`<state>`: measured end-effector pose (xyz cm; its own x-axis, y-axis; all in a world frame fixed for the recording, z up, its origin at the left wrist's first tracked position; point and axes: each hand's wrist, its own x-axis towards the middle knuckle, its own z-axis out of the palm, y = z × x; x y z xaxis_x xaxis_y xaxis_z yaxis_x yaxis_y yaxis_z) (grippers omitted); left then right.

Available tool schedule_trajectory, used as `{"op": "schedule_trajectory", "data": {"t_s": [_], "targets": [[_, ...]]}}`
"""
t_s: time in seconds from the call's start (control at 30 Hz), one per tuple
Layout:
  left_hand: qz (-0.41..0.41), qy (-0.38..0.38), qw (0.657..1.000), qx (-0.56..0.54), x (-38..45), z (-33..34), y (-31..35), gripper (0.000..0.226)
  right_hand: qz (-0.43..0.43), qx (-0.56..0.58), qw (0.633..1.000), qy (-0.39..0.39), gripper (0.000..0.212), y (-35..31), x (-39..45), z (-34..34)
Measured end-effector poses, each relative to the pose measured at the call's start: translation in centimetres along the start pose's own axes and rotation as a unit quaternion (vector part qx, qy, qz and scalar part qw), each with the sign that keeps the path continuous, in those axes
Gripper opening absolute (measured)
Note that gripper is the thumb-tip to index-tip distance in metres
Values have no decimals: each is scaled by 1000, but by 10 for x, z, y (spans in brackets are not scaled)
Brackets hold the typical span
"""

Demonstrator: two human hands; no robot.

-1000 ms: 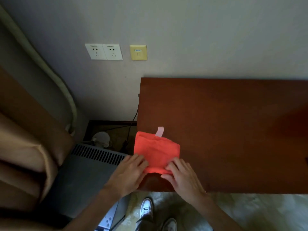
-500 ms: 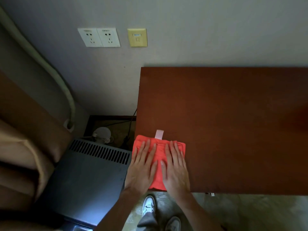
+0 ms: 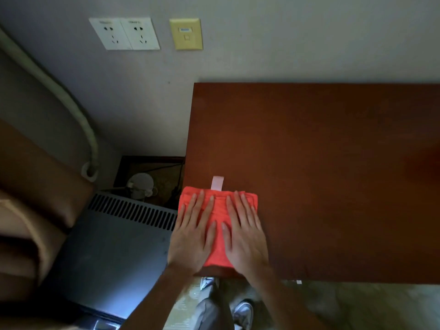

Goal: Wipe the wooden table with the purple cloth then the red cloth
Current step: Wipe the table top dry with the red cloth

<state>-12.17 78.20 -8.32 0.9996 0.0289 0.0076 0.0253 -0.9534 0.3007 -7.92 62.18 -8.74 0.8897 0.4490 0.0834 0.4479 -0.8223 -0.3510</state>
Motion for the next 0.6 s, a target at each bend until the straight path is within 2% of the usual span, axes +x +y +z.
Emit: {"op": "schedule_trajectory", "data": {"t_s": [0.37,0.6], "targets": [[33,22,999,26,262,-8,-62,64,-4,7,997,73,63,65,253,10],[34,50,997,43,375,-14,-87,68,7,0,997,79,72,88,362,8]]}}
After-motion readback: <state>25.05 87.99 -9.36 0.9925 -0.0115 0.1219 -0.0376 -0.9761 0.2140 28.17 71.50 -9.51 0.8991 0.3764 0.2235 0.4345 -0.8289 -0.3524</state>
